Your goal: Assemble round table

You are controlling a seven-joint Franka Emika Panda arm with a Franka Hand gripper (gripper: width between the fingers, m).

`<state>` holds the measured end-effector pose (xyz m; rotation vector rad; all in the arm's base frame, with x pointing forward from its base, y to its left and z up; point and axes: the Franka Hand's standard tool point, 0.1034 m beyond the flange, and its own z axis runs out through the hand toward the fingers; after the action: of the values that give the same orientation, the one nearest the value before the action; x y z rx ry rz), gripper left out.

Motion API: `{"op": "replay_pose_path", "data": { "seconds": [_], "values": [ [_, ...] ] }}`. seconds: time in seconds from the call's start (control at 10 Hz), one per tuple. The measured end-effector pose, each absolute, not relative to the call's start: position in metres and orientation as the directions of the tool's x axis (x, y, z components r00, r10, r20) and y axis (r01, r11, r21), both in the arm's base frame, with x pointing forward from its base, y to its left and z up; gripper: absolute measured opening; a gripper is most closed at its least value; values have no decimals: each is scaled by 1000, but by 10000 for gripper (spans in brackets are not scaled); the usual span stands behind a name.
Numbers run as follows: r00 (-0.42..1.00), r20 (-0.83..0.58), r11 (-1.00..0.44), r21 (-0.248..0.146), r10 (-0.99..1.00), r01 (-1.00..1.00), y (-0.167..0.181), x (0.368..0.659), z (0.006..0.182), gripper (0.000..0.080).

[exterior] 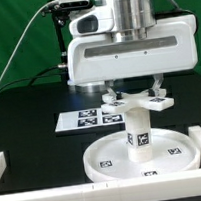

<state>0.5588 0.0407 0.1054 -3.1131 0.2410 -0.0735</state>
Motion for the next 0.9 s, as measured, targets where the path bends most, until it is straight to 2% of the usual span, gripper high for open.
{"op": "replay_pose_path", "data": {
  "seconds": [0.2,0.4,0.5,0.7,0.8,0.9],
  "values": [
    [955,41,-955,-28,-295,-294,41,559,105,439],
    [839,43,-840,-41,-542,-541,41,561,105,440],
    [769,33,-769,-61,-638,-636,40,561,104,440],
    [559,9,-557,-89,-829,-826,41,562,104,442],
    [408,-6,-406,-103,-913,-908,41,563,104,442],
    [299,-23,-295,-105,-954,-950,41,563,104,442]
  ]
}}
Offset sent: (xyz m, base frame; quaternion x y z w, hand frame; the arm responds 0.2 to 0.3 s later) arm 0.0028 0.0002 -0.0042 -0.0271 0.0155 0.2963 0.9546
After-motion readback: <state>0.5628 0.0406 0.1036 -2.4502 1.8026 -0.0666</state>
